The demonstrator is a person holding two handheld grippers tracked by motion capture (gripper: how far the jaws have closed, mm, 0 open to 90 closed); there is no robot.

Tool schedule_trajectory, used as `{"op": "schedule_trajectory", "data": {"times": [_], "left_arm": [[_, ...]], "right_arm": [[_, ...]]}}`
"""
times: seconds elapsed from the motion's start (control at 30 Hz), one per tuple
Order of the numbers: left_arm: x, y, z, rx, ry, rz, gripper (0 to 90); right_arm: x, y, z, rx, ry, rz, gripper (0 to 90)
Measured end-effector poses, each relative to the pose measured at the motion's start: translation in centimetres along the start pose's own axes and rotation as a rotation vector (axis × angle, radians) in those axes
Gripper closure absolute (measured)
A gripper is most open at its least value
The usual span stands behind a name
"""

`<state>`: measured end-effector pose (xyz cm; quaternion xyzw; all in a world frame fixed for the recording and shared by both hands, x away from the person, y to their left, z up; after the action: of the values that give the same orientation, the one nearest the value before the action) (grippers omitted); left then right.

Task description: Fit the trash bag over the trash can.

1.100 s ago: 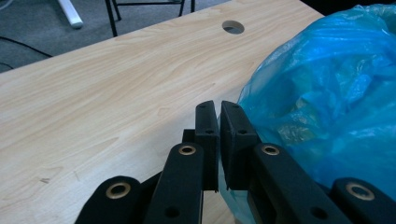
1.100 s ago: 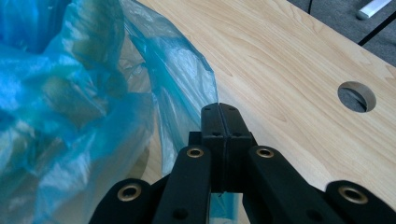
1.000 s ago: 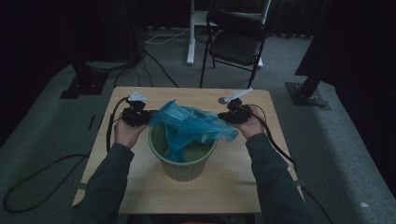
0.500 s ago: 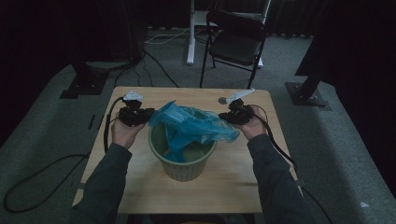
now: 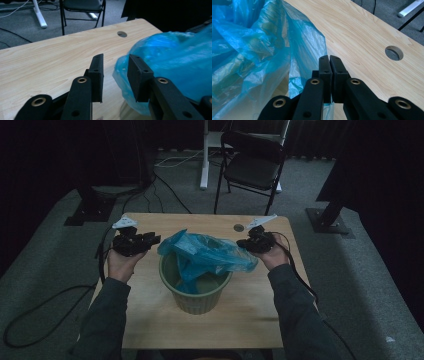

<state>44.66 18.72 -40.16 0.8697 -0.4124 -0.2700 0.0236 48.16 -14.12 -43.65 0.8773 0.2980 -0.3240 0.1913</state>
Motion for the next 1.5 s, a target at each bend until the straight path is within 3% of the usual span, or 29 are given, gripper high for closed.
{"op": "schedule_trajectory", "data": {"times": [0.17, 0.37, 0.63, 0.8, 0.87, 0.97, 1.03, 1.13, 1.3, 1.5], "left_arm": [[-0.9, 1.1, 0.1, 0.021, 0.022, 0.034, 61.6], [-1.4, 2.2, 0.5, 0.049, 0.018, 0.084, 56.1], [-0.5, 3.7, 0.5, 0.123, -0.002, 0.143, 47.7], [0.4, 3.7, -0.2, 0.157, -0.012, 0.111, 43.5], [0.7, 3.7, -0.4, 0.162, -0.002, 0.121, 40.9], [1.4, 3.5, -0.3, 0.163, -0.025, 0.124, 39.7], [1.9, 3.4, -0.1, 0.161, -0.05, 0.118, 42.7], [2.0, 3.2, 0.2, 0.154, -0.05, 0.089, 56.2], [1.6, 3.4, 0.7, 0.151, -0.055, 0.093, 74.8], [0.9, 4.0, 1.4, 0.161, -0.041, 0.093, 84.6]], "right_arm": [[-0.4, -0.1, -0.3, -0.001, 0.009, 0.0, 88.3], [-1.5, -0.3, -0.7, -0.007, 0.038, 0.005, 79.6], [-3.7, -1.1, -1.0, -0.019, 0.088, -0.011, 75.1], [-4.6, -1.9, -1.1, -0.043, 0.104, -0.029, 74.5], [-4.9, -2.2, -1.1, -0.048, 0.112, -0.04, 73.2], [-5.3, -2.8, -1.0, -0.046, 0.116, -0.071, 70.9], [-5.6, -3.2, -0.9, -0.049, 0.123, -0.083, 70.4], [-6.1, -3.7, -0.6, -0.052, 0.126, -0.107, 69.1], [-6.7, -4.8, 0.1, -0.058, 0.124, -0.14, 67.6], [-7.3, -5.6, 1.2, -0.063, 0.123, -0.16, 66.8]]}}
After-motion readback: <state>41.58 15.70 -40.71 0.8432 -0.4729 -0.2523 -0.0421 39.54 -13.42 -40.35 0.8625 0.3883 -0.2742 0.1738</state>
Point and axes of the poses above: each handheld gripper's, and its own axes: x roughly forward along the jaws, z roughly out of its underside, y roughly to its right, the point moved 8 cm from there along x, roughly forward along the jaws, and after that the axes turned 12 degrees about z, right-handed, at the moved point
